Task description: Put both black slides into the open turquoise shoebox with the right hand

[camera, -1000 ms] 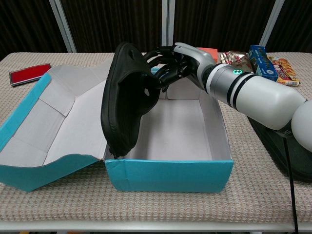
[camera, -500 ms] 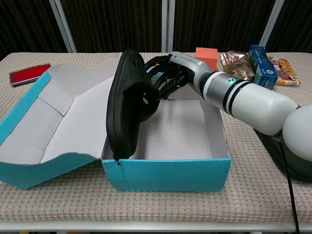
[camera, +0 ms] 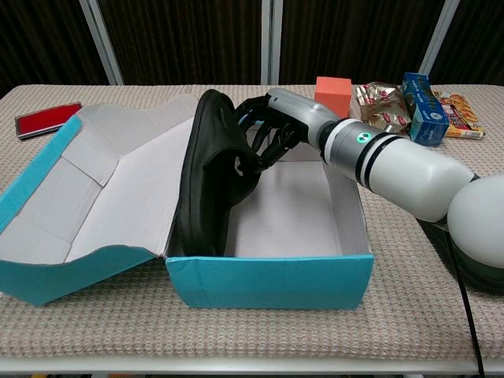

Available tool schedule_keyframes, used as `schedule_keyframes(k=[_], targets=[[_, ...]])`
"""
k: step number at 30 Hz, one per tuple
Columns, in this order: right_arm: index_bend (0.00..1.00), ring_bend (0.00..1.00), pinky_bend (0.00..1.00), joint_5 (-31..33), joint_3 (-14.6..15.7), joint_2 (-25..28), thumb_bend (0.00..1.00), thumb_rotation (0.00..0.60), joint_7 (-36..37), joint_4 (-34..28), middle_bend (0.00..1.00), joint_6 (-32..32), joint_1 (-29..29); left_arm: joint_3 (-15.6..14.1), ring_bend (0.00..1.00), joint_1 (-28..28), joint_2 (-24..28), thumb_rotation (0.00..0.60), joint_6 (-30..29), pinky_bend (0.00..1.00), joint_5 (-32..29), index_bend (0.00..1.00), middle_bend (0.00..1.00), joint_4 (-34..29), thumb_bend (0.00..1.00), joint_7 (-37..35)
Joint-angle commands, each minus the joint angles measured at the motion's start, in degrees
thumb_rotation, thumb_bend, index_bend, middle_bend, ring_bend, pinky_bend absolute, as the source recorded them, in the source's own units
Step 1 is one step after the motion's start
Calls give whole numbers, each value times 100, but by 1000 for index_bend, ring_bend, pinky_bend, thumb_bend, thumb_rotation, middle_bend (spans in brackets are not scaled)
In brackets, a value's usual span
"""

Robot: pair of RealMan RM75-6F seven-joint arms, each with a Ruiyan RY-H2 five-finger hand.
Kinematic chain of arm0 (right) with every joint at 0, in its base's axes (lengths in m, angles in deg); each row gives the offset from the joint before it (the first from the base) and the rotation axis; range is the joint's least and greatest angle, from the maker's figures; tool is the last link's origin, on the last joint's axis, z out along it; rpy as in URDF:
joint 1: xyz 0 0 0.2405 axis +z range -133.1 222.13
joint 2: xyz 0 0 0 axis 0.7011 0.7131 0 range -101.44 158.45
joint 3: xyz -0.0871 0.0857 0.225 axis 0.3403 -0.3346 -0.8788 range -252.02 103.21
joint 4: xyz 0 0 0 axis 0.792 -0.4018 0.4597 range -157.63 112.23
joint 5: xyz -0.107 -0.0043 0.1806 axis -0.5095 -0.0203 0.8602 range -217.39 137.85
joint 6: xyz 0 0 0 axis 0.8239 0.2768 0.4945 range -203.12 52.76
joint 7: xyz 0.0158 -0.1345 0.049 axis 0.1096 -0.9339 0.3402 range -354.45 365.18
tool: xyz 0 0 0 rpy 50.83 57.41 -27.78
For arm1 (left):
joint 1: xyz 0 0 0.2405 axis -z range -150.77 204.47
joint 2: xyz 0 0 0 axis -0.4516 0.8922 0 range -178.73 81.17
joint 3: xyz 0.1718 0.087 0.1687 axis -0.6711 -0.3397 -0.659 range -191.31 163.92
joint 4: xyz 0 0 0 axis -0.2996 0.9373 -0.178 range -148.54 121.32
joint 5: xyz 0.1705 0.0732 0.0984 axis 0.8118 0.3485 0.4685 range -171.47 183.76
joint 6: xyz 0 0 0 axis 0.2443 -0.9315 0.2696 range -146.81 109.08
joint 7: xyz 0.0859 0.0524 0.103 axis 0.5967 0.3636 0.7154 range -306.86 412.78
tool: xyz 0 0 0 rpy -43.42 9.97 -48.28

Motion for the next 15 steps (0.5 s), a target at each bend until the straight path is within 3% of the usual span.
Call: schedule_keyframes(k=[1,10,13,15], targets=[[553,409,552,139,46,-34,156,600,-420,16,477,64,32,-5,12,-3,2,600,1,78,-1,109,147,6,0,-20],[549,404,548,657,-76,85,139,600,-912,-225,468,-105,82,-12,12,-1,-16,600,8,78,2,109,147,48,0,-65],[483,354,498,730,-108,211,58,600,-795,-378,424,-344,90,-7,12,4,-9,600,14,78,-7,108,147,39,0,-66],[373,269,410,753,-111,317,10,600,-717,-462,350,-528,105,-6,13,5,-6,600,14,78,-7,109,147,34,0,-67]])
